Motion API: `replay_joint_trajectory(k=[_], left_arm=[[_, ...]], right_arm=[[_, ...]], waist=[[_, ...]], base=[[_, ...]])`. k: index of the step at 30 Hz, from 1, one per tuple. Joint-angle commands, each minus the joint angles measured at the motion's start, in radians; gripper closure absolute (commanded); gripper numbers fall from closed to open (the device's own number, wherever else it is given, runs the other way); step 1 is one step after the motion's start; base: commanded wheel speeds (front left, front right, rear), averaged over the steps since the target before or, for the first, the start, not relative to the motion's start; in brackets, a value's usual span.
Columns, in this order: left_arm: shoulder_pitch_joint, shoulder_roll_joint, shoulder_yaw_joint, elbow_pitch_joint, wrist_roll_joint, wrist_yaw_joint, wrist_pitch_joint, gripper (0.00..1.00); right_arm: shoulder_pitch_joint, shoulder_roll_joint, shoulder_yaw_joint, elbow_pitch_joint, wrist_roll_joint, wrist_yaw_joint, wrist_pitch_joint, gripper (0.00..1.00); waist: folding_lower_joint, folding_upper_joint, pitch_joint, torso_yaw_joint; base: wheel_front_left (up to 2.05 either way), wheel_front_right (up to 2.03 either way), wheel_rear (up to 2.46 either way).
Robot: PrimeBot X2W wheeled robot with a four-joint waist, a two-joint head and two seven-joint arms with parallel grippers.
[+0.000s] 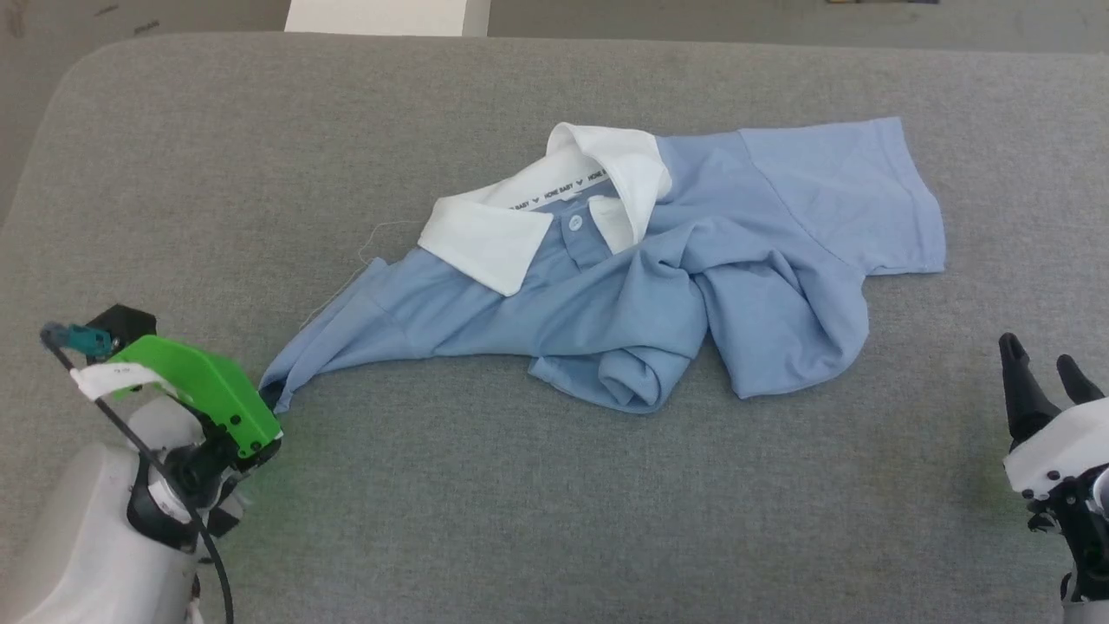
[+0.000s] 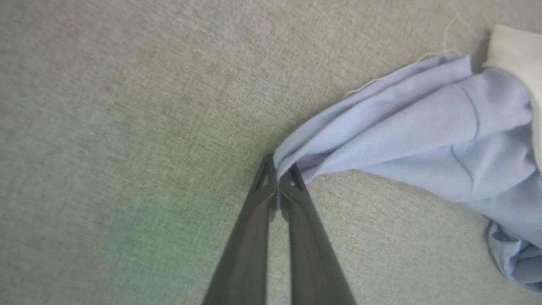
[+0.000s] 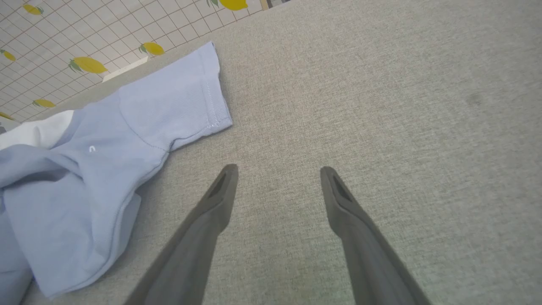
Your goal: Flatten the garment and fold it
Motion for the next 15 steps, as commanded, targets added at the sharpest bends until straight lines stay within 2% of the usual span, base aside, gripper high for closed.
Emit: replay_joint_trajectory(k=[1, 6, 12, 15], left_arm=[[0.036, -0.011, 0.004, 0.004, -0.011, 0.004, -0.015, 0.0], [0.049, -0.007, 0.064, -0.065, 0.015, -0.031, -0.178, 0.0], [0.103, 0.007, 0.104, -0.166, 0.137, -0.112, -0.492, 0.0], [0.156, -0.004, 0.093, -0.201, 0.207, -0.131, -0.631, 0.0]], right_arm=[[0.004, 0.0, -0.002, 0.0, -0.006, -0.001, -0.002, 0.0], [0.007, 0.0, 0.008, 0.004, -0.006, -0.001, -0.002, 0.0], [0.018, 0.0, 0.014, 0.007, -0.002, -0.001, -0.008, 0.0], [0.023, 0.0, 0.012, 0.0, -0.005, -0.001, -0.009, 0.0]], waist=[[0.0, 0.0, -0.005, 0.002], [0.0, 0.0, -0.032, -0.004], [0.0, 0.0, -0.058, -0.009], [0.0, 0.0, -0.065, -0.007]], base=[[0.0, 0.0, 0.0], [0.0, 0.0, 0.0], [0.0, 0.0, 0.0], [0.0, 0.0, 0.0]])
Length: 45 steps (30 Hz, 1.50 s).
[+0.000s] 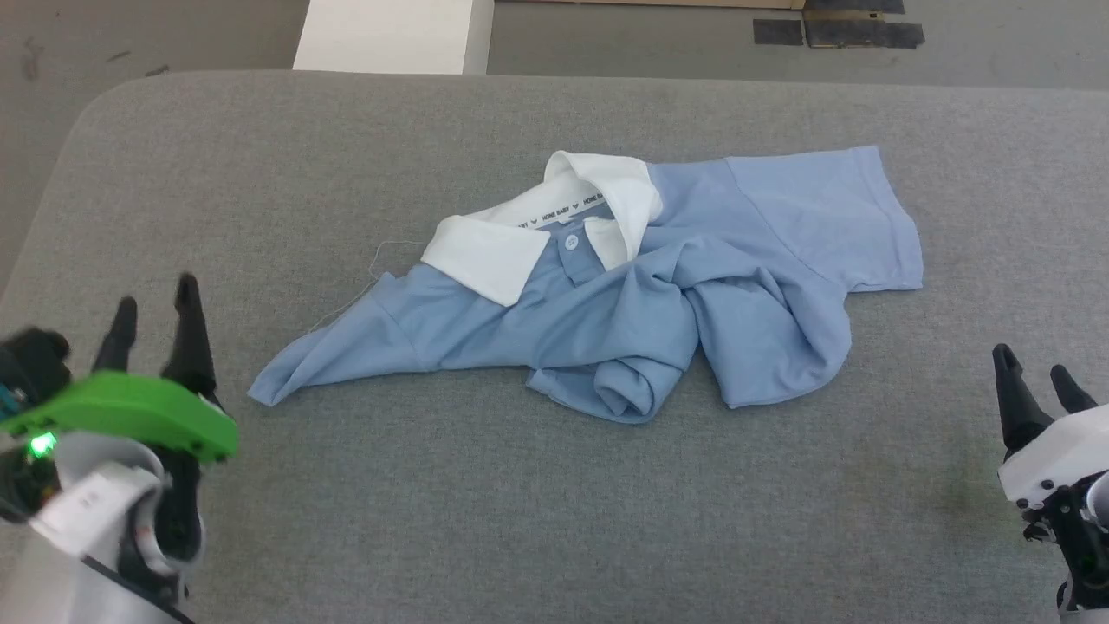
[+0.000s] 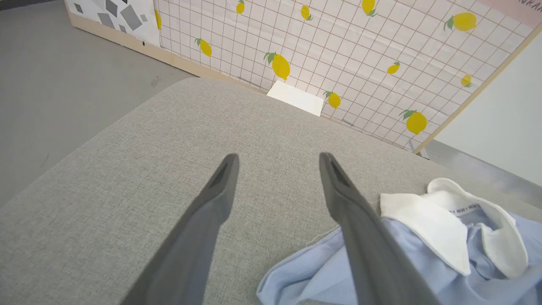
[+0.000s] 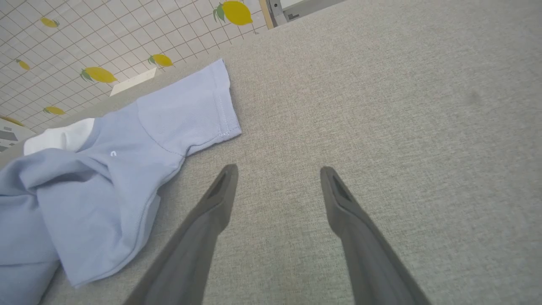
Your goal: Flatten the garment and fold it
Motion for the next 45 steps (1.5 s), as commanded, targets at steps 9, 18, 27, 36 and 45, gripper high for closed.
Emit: replay_joint_trajectory(k=[9, 18, 27, 36, 45], left_arm=[[0.088, -0.057, -0.047, -0.014, 0.096, 0.004, -0.169, 0.0], [0.025, -0.077, -0.064, -0.061, 0.129, 0.017, -0.188, 0.0], [-0.06, -0.101, -0.096, -0.093, 0.147, 0.013, -0.186, 0.0], [-0.094, -0.116, -0.112, -0.104, 0.161, 0.016, -0.193, 0.0], [-0.095, -0.124, -0.118, -0.088, 0.161, 0.013, -0.2, 0.0]], right_arm=[[-0.064, -0.009, 0.009, -0.064, -0.061, -0.001, 0.034, 0.0], [-0.368, -0.146, 0.107, 0.006, -0.121, -0.001, 0.172, 0.0], [-0.672, -0.297, 0.28, 0.183, -0.188, -0.001, 0.338, 0.0], [-0.808, -0.376, 0.438, 0.313, -0.226, -0.001, 0.526, 0.0], [-0.801, -0.405, 0.56, 0.337, -0.153, -0.001, 0.7, 0.0]], waist=[[0.0, 0.0, 0.031, 0.028], [0.0, 0.0, 0.151, 0.065], [0.0, 0.0, 0.307, 0.125], [0.0, 0.0, 0.387, 0.154], [0.0, 0.0, 0.39, 0.152]], base=[[0.0, 0.0, 0.0], [0.0, 0.0, 0.0], [0.0, 0.0, 0.0], [0.0, 0.0, 0.0], [0.0, 0.0, 0.0]])
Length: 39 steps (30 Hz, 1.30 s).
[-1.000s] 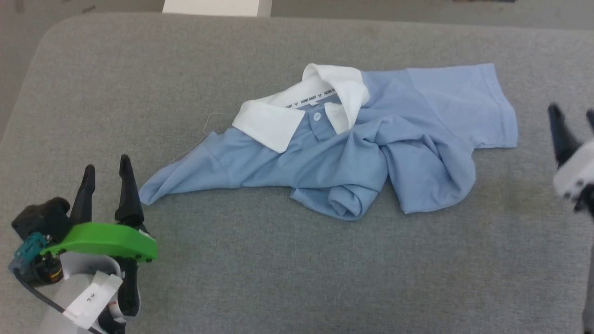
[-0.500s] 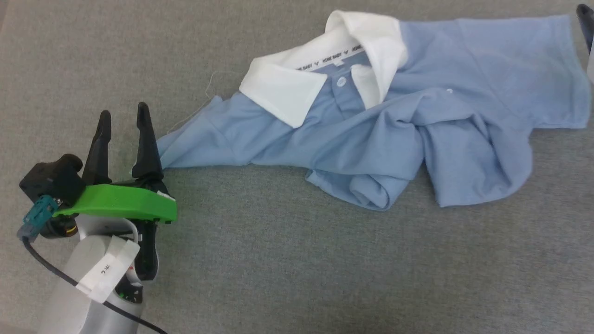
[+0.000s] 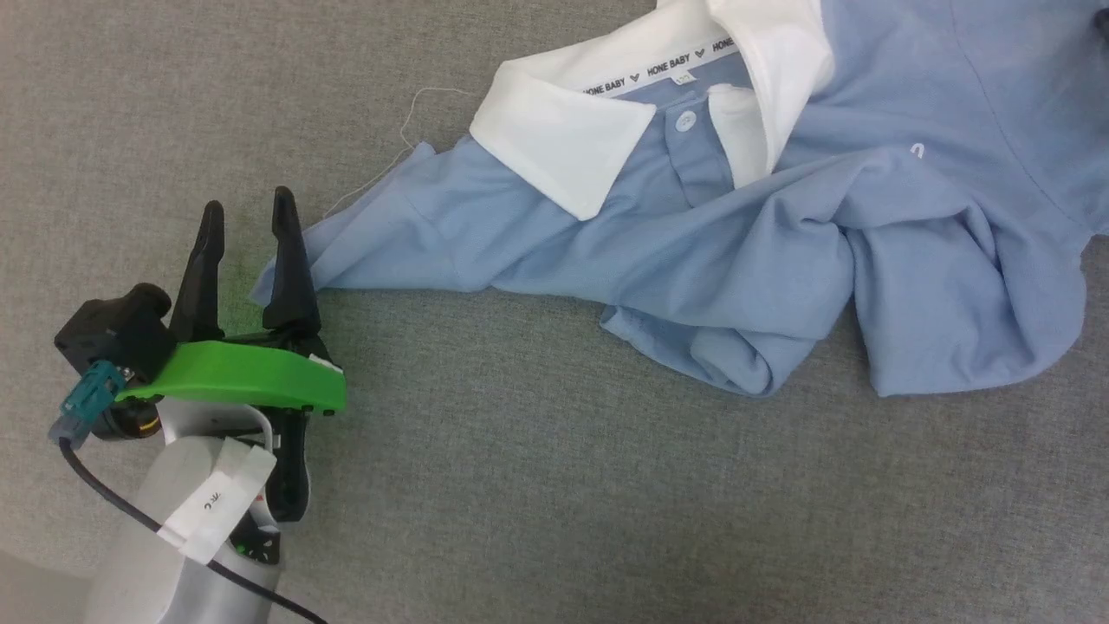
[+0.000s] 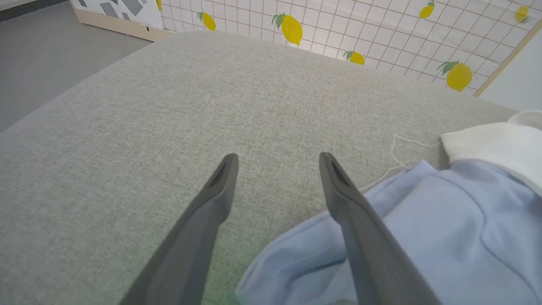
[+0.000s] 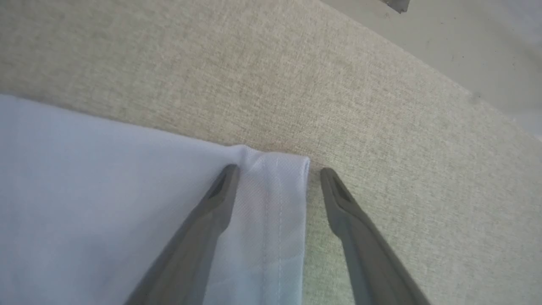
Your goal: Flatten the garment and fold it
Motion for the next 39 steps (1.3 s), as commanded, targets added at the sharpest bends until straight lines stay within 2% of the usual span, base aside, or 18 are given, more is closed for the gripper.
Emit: replay_joint_trajectory(k=[1, 2, 3, 4, 11, 15, 19, 22, 24, 28, 33, 39], left_arm=[[-0.014, -0.002, 0.0, 0.004, 0.013, 0.002, -0.01, 0.0], [-0.015, -0.001, -0.001, 0.007, 0.013, 0.002, -0.01, 0.0], [-0.014, -0.001, -0.003, 0.01, 0.012, 0.001, -0.008, 0.0], [-0.014, -0.001, -0.005, 0.014, 0.011, 0.001, -0.006, 0.0], [-0.01, 0.007, -0.012, 0.03, 0.003, 0.003, 0.022, 0.0], [-0.006, 0.046, -0.02, 0.02, -0.012, 0.009, 0.119, 0.0], [-0.002, 0.134, -0.026, -0.048, -0.032, 0.034, 0.314, 0.0], [0.001, 0.211, -0.029, -0.124, -0.067, 0.062, 0.508, 0.0], [0.001, 0.25, -0.032, -0.163, -0.099, 0.079, 0.625, 0.0], [-0.02, 0.304, -0.046, -0.22, -0.139, 0.101, 0.794, 0.0], [-0.055, 0.315, -0.084, -0.203, -0.169, 0.098, 0.905, 0.0], [-0.084, 0.287, -0.109, -0.118, -0.189, 0.077, 0.922, 0.0]], right_arm=[[0.05, 0.013, 0.025, 0.033, 0.022, 0.001, 0.046, 0.01], [0.052, 0.01, 0.025, 0.028, 0.031, 0.001, 0.058, 0.68], [0.055, 0.007, 0.026, 0.023, 0.036, 0.001, 0.065, 0.89], [0.058, 0.005, 0.025, 0.017, 0.042, 0.001, 0.071, 1.0], [0.06, 0.017, -0.036, -0.032, 0.031, 0.001, -0.014, 1.0], [0.069, 0.032, -0.061, -0.049, 0.026, 0.001, -0.061, 1.0], [0.087, 0.035, -0.058, -0.059, 0.025, 0.001, -0.075, 1.0], [0.099, 0.035, -0.054, -0.069, 0.026, 0.001, -0.076, 1.0], [0.104, 0.037, -0.05, -0.075, 0.027, 0.001, -0.076, 1.0], [0.11, 0.04, -0.036, -0.088, 0.028, 0.001, -0.074, 1.0], [0.107, 0.044, -0.019, -0.101, 0.034, 0.001, -0.075, 1.0], [0.097, 0.039, -0.004, -0.114, 0.038, 0.001, -0.077, 1.0]], waist=[[-0.0001, 0.0, -0.004, -0.004], [-0.0001, 0.0, -0.006, -0.006], [-0.0001, 0.0, -0.009, -0.008], [-0.0001, 0.0, -0.014, -0.01], [-0.0001, 0.0, -0.058, -0.032], [-0.0001, 0.0, -0.092, -0.045], [-0.0001, 0.0, -0.119, -0.055], [-0.0001, 0.0, -0.129, -0.059], [-0.0001, 0.0, -0.132, -0.06], [-0.0001, 0.0, -0.133, -0.063], [-0.0001, 0.0, -0.126, -0.066], [-0.0001, 0.0, -0.111, -0.071]], base=[[0.0, 0.0, 0.0], [0.0, 0.0, 0.0], [0.0, 0.0, 0.0], [0.0, 0.0, 0.0], [0.0, 0.0, 0.0], [0.0, 0.0, 0.0], [0.0, 0.0, 0.0], [0.0, 0.0, 0.0], [0.0, 0.0, 0.0], [0.0, 0.0, 0.0], [0.0, 0.0, 0.0], [0.0, 0.0, 0.0]])
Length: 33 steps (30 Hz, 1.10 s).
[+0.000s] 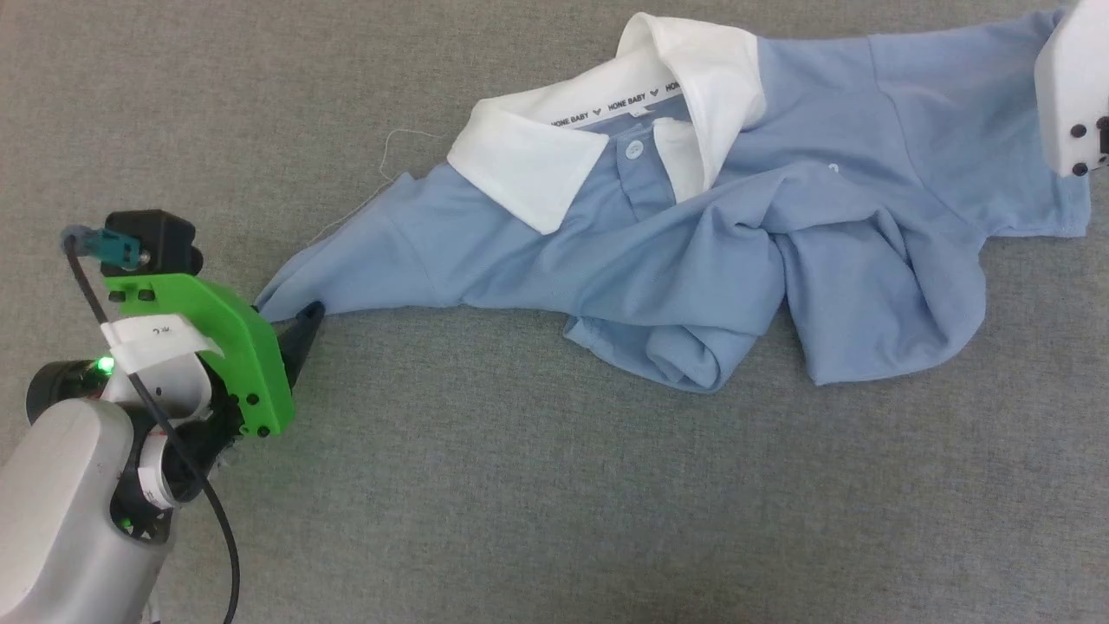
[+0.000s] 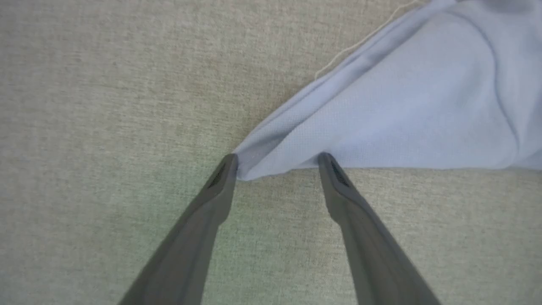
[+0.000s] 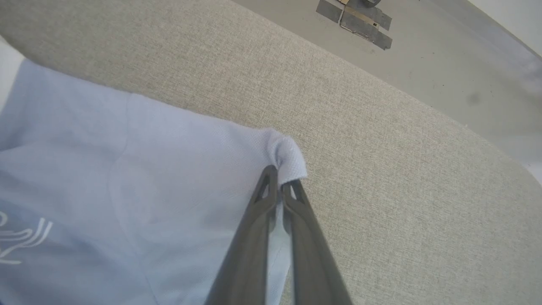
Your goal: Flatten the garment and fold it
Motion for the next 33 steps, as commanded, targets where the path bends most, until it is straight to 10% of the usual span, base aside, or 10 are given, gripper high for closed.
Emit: replay_joint_trajectory(k=[1, 3, 4, 6, 33], left_arm=[[-0.018, -0.009, -0.007, 0.019, -0.014, -0.011, 0.003, 0.0], [-0.02, -0.019, -0.019, 0.049, -0.021, -0.023, 0.007, 0.0], [-0.022, -0.025, -0.025, 0.061, -0.025, -0.03, 0.007, 0.45], [-0.026, -0.038, -0.032, 0.078, -0.033, -0.043, 0.003, 1.0], [-0.229, -0.072, 0.08, 0.046, 0.009, -0.134, -0.267, 1.0]], right_arm=[[0.002, -0.002, 0.004, -0.005, 0.004, 0.004, -0.009, 1.0], [0.002, -0.003, 0.007, -0.006, 0.005, 0.004, -0.012, 1.0], [0.002, -0.005, 0.008, -0.007, 0.005, 0.004, -0.013, 1.0], [0.003, -0.005, 0.009, -0.006, 0.005, 0.004, -0.016, 1.0], [0.049, 0.057, -0.033, 0.029, 0.148, 0.004, -0.313, 1.0]], waist=[[0.0001, -0.0001, 0.004, -0.002], [0.0001, -0.0001, 0.007, -0.003], [0.0001, -0.0001, 0.009, -0.004], [0.0001, -0.0001, 0.011, -0.005], [0.0001, -0.0001, -0.32, -0.052]], base=[[0.0, 0.0, 0.0], [0.0, 0.0, 0.0], [0.0, 0.0, 0.0], [0.0, 0.0, 0.0], [0.0, 0.0, 0.0]])
